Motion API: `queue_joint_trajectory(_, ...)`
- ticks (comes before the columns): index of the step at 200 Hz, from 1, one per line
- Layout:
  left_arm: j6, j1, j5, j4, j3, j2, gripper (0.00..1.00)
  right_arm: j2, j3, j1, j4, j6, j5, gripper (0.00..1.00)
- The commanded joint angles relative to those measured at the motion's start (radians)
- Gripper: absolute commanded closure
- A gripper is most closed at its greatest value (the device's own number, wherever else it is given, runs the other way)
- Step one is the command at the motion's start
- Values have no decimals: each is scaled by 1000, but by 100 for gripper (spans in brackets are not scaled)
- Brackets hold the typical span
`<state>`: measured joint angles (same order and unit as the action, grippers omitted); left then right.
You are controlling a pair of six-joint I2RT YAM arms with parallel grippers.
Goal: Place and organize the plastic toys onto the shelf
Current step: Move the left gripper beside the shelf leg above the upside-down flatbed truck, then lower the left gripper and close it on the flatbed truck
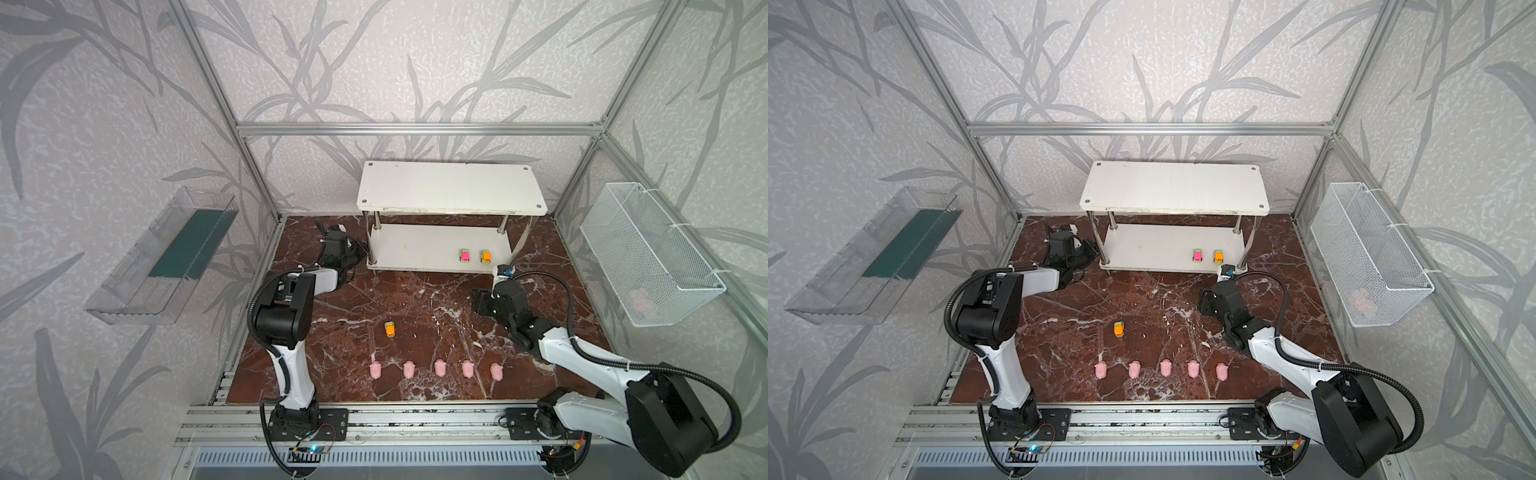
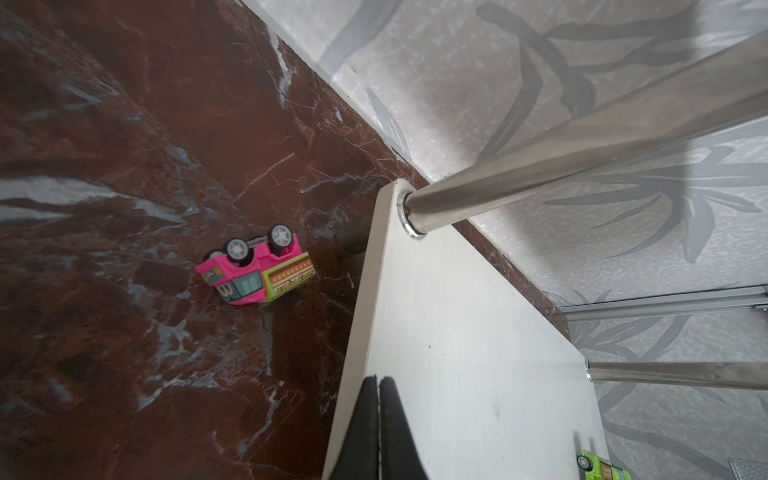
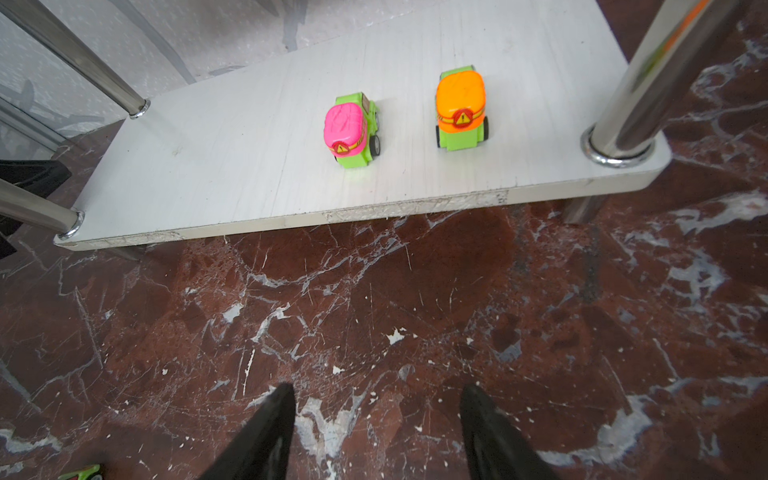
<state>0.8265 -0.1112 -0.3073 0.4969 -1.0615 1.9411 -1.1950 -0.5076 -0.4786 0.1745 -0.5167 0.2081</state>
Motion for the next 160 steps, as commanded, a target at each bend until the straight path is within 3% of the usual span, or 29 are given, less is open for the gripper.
queue_joint_trajectory(1,-19,37,14,-14,-13,-12,87,-13,-14,4,7,-8,2,36)
queue_joint_trajectory(45,-149,81,16,-120,-43,-23,74,-32,-14,4,14,-14,-3,36)
queue_joint_trajectory(121,-397,85,1,-399,-221,48,35,-48,-25,4,12,-19,-17,36)
queue_joint_trajectory(160,-455,85,37,-458,-262,87,30,-12,-41,5,-21,-26,-36,36)
